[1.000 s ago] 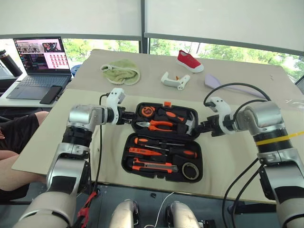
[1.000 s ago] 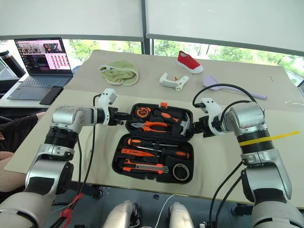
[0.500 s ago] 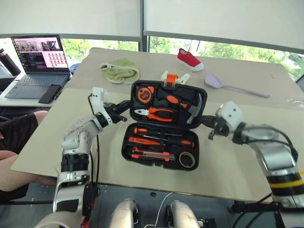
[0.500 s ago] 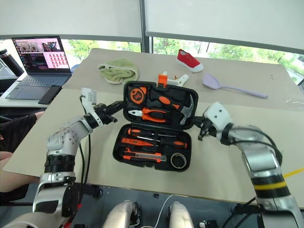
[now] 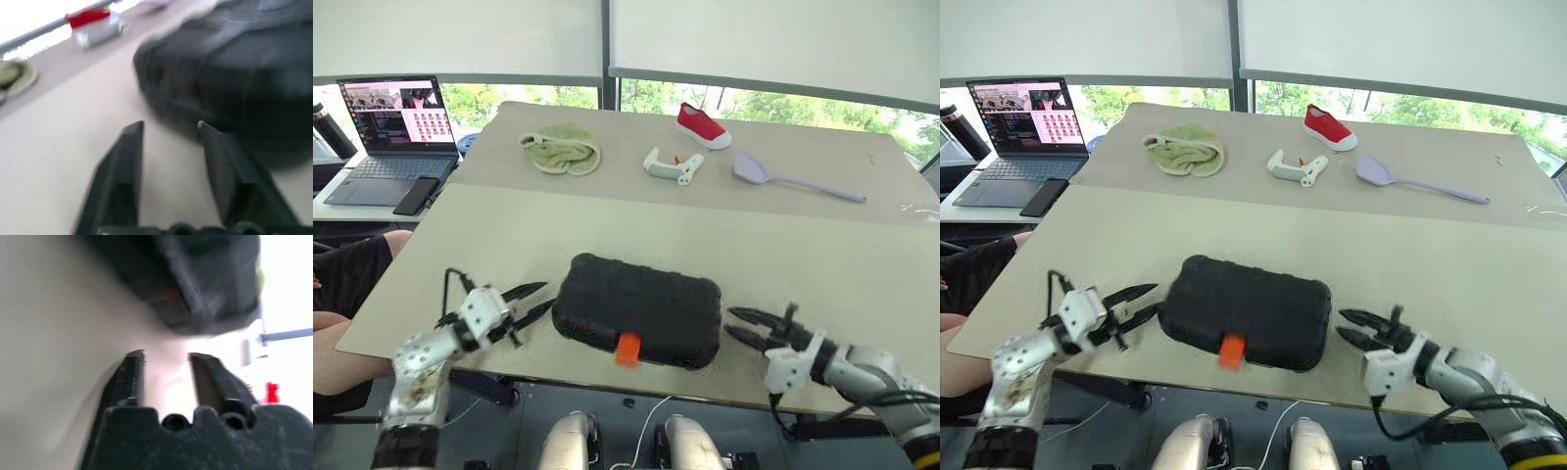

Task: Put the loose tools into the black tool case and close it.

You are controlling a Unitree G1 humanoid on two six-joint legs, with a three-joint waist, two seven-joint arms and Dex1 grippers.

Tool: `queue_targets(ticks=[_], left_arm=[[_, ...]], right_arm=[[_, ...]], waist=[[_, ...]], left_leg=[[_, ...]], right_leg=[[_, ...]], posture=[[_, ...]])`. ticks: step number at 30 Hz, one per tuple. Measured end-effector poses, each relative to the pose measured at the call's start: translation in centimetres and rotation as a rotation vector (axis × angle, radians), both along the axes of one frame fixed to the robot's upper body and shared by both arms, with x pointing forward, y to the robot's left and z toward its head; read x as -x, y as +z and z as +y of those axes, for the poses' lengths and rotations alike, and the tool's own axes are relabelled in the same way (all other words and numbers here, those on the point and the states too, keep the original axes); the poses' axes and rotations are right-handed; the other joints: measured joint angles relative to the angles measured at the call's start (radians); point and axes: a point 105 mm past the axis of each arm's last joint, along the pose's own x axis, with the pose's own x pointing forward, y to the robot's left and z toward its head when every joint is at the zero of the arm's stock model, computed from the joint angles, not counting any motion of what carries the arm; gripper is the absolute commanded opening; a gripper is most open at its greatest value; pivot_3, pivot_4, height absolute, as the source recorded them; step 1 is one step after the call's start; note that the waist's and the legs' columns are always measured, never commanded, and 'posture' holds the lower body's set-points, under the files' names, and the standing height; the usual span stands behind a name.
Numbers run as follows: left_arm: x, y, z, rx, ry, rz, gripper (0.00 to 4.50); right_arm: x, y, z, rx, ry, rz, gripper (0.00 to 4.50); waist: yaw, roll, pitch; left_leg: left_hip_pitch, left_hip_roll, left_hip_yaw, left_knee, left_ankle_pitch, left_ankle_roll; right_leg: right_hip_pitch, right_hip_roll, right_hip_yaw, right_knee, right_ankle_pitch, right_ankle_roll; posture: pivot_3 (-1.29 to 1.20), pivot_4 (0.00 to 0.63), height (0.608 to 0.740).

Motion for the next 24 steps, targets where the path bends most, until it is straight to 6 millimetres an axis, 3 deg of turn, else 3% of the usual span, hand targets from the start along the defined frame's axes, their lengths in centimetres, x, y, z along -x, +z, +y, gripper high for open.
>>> queue_targets(ticks=[1,3,5,6,7,8,12,14,16,24], left_arm=[[-0.1,0.4,0.9,-0.021,0.022,-0.005,2.47],[-0.5,0.9,3.2,-0.035,0.096,0.012,2.47],[-0.8,0.9,3.9,-0.026,0.125,0.027,2.47],[-1.2,1.0,3.6,-0.02,0.114,0.035,2.47],[-1.8,1.2,3.0,-0.014,0.099,0.041,1.96],[-2.2,1.5,2.7,-0.007,0.093,0.041,1.78],[-5.4,3.2,-0.6,0.047,0.026,0.053,0.25],[-6.9,3.5,-2.5,0.036,-0.015,0.068,0.0],[-8.0,3.1,-3.9,0.008,-0.039,0.097,0.0],[-10.6,-0.4,-4.8,-0.092,-0.03,0.294,0.0]], right_arm=[[0.1,0.2,-0.5,0.009,-0.005,0.001,3.43],[0.4,0.4,-2.1,-0.021,-0.071,0.042,3.43],[0.8,0.1,-2.9,-0.068,-0.127,0.128,2.98],[1.2,-0.2,-3.2,-0.122,-0.164,0.206,2.77],[2.0,-0.4,-3.0,-0.185,-0.186,0.308,2.37],[2.6,-0.6,-2.5,-0.228,-0.183,0.386,2.04],[5.0,-0.5,1.1,-0.333,-0.106,0.676,0.66],[5.6,-0.6,2.6,-0.314,-0.057,0.742,0.07],[5.8,-0.7,3.9,-0.306,-0.025,0.778,0.07],[4.2,-1.6,6.3,-0.261,-0.026,0.835,0.07]], waist=[[0.0,0.0,0.0],[0.002,0.0,0.0],[0.003,0.0,0.0],[0.006,0.0,0.0],[0.011,0.0,0.0],[0.012,0.0,0.0],[0.015,-0.001,0.0],[0.015,-0.001,0.0],[0.013,-0.002,-0.001],[0.005,-0.008,0.0]], left_leg=[[0.0,0.0,0.0,0.0,0.0,0.0],[0.004,0.0,-0.001,0.0,-0.004,0.004],[0.008,0.001,-0.002,0.0,-0.01,0.004],[0.011,0.001,-0.002,0.0,-0.011,0.005],[0.012,0.001,-0.003,0.0,-0.012,0.006],[0.012,0.002,-0.003,0.0,-0.012,0.006],[0.013,0.001,-0.003,0.0,-0.012,0.007],[0.014,0.001,-0.003,0.0,-0.011,0.009],[0.013,0.001,-0.002,0.0,-0.011,0.01],[0.011,0.002,-0.002,0.0,-0.008,0.012]], right_leg=[[0.0,0.0,0.0,0.0,-0.001,0.001],[0.002,-0.002,0.0,0.0,-0.002,0.003],[0.011,-0.003,-0.001,-0.002,-0.002,0.002],[0.014,-0.003,-0.002,-0.002,-0.002,0.002],[0.015,-0.007,-0.002,-0.003,-0.002,0.001],[0.016,-0.008,-0.002,-0.003,-0.002,0.001],[0.017,-0.007,-0.003,-0.003,-0.002,0.001],[0.017,-0.002,-0.003,-0.003,-0.002,0.002],[0.016,0.001,-0.001,-0.004,-0.002,0.003],[0.014,0.004,-0.001,-0.004,-0.001,0.0]], posture=[[0.0,0.15,0.736],[0.0,0.15,0.736],[0.0,0.15,0.736],[0.0,0.15,0.736],[0.0,0.15,0.736],[0.0,0.15,0.736],[0.0,0.15,0.736],[0.0,0.15,0.736],[0.0,0.15,0.736],[0.0,0.15,0.736]])
